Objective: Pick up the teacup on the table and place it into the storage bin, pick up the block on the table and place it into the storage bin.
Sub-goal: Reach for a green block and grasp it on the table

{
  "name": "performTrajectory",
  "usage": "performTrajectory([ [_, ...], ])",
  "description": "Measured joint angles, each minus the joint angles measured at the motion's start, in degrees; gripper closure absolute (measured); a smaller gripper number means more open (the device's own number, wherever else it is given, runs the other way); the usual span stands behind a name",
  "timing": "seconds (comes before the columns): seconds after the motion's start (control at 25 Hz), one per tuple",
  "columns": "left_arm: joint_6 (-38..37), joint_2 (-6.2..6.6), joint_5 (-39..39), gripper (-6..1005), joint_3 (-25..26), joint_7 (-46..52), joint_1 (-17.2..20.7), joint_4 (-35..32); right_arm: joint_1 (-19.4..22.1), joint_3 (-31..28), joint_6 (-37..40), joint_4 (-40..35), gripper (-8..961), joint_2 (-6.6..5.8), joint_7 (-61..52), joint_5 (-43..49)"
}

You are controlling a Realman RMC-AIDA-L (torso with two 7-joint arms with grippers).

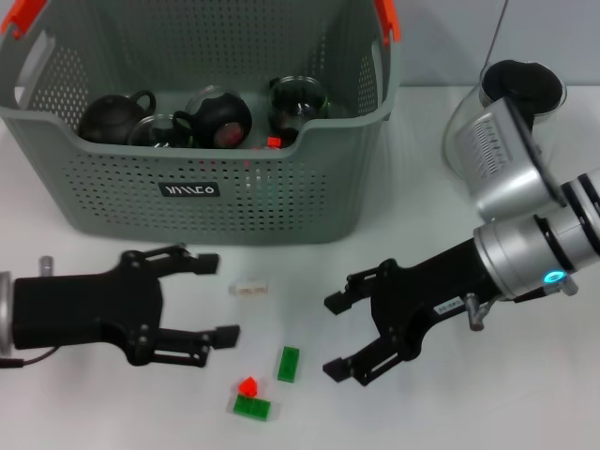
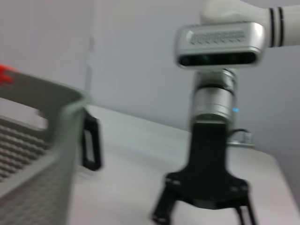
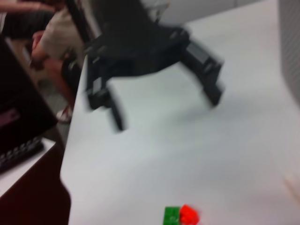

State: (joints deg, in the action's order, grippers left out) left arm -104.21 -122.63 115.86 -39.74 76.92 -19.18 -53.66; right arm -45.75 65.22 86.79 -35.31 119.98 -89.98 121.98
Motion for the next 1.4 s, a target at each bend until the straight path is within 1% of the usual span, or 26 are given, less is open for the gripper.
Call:
performTrajectory([
  [0.08,1.31,0.02,0.09,47,2.82,-5.27,1.02,2.07,-0.06,2.07,-0.42,-0.68,7,0.19,-1.05,0.00],
  [0.2,3.35,-0.29,0.11,47,5.05,-10.53,2.67,3.08,-0.36,4.78,-1.69,-1.05,7,0.46,-1.55,-0.35],
  [0.32,4.12,-0.36,0.23,47,6.25,-11.60,3.58,3.54,-0.82,7.08,-3.74,-0.76,7,0.80,-1.31,-1.03],
  [0.36,4.14,-0.32,0.28,47,6.63,-11.63,3.67,3.89,-0.96,9.60,-5.61,-0.54,7,0.89,-1.10,-2.45],
  [0.4,4.12,-0.27,0.32,47,7.00,-11.65,3.72,4.29,-0.96,9.60,-5.61,-0.54,7,0.89,-1.10,-2.45],
  [0.52,4.07,-0.21,0.88,47,7.19,-11.71,3.65,4.88,-1.00,15.40,-9.23,-0.48,7,0.92,-1.02,-5.90],
  [0.68,3.37,-0.38,1.38,47,6.52,-11.60,3.56,4.97,-0.99,21.50,-13.82,-0.46,8,0.94,-1.00,-9.13],
  [0.88,3.10,-0.25,2.52,48,5.96,-11.38,3.02,5.01,-0.98,27.03,-18.22,-0.45,8,0.96,-1.28,-12.51],
  [1.08,4.27,-0.13,5.63,48,5.99,-11.15,1.81,5.59,-1.04,28.92,-19.41,-0.68,8,0.96,-1.57,-14.29],
  [1.24,4.99,0.17,6.50,48,5.99,-11.26,1.06,6.95,-1.04,29.05,-19.52,-0.90,8,0.96,-1.56,-14.73],
  [1.4,5.04,0.20,7.29,48,5.98,-11.18,0.62,7.10,-1.02,29.08,-20.02,-0.94,8,0.91,-1.37,-14.76],
])
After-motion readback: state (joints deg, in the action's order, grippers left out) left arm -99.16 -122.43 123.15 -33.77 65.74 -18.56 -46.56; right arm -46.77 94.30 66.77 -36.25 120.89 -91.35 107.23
